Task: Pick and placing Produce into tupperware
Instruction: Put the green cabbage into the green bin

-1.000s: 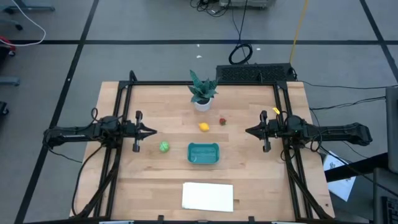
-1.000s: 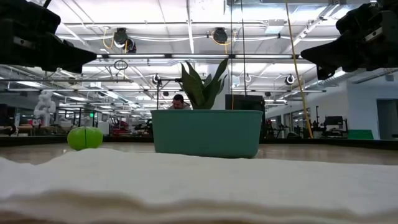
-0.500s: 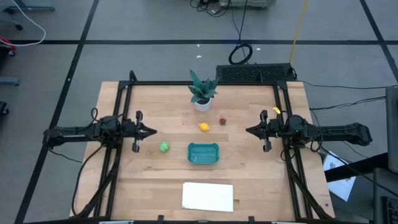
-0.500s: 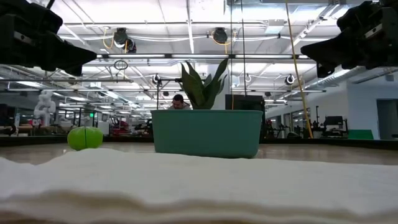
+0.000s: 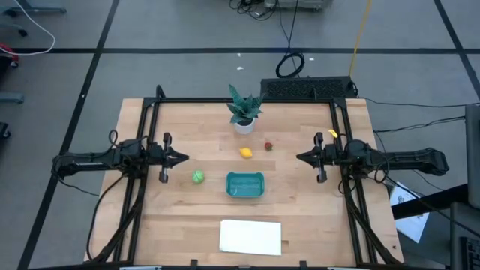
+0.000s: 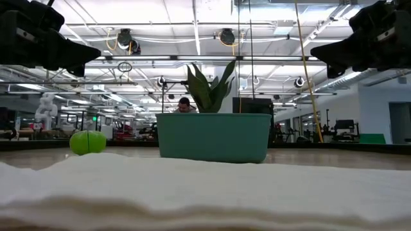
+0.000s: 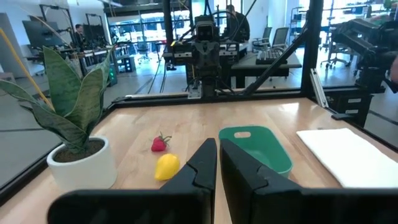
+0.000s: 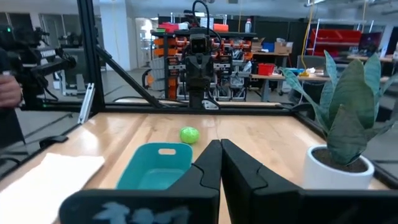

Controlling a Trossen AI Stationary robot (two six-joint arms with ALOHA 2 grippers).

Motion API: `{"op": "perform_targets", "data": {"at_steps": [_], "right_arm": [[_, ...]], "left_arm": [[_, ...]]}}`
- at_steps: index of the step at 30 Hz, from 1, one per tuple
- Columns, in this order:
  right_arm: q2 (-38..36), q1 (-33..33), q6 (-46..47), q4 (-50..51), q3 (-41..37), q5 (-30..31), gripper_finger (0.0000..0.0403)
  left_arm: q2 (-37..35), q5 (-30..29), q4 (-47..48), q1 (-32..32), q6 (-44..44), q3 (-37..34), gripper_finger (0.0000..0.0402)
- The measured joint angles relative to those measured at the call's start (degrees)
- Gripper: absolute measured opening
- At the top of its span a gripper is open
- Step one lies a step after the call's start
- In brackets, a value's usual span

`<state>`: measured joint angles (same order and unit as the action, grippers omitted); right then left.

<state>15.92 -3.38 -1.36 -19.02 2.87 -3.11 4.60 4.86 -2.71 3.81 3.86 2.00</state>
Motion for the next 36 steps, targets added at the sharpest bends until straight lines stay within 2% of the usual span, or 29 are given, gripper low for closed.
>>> {"op": "perform_targets", "data": {"at_steps": [9, 14, 28, 36], "right_arm": [[0.0, 0.0, -1.4, 0.0, 0.0, 0.0, 0.0], [0.0, 0.0, -1.0, 0.0, 0.0, 0.0, 0.0], [0.0, 0.0, -1.1, 0.1, 0.0, 0.0, 0.0], [0.0, 0.0, -1.1, 0.1, 0.0, 0.0, 0.0]], "left_arm": [[0.0, 0.0, -4.3, 0.0, 1.5, 0.0, 0.0026], [0.0, -0.3, -3.5, 0.0, 1.4, 0.0, 0.0026], [0.1, -6.3, -1.8, 0.0, 1.0, 0.0, 0.0026], [0.1, -6.5, -1.8, 0.0, 0.7, 0.0, 0.0026]]}}
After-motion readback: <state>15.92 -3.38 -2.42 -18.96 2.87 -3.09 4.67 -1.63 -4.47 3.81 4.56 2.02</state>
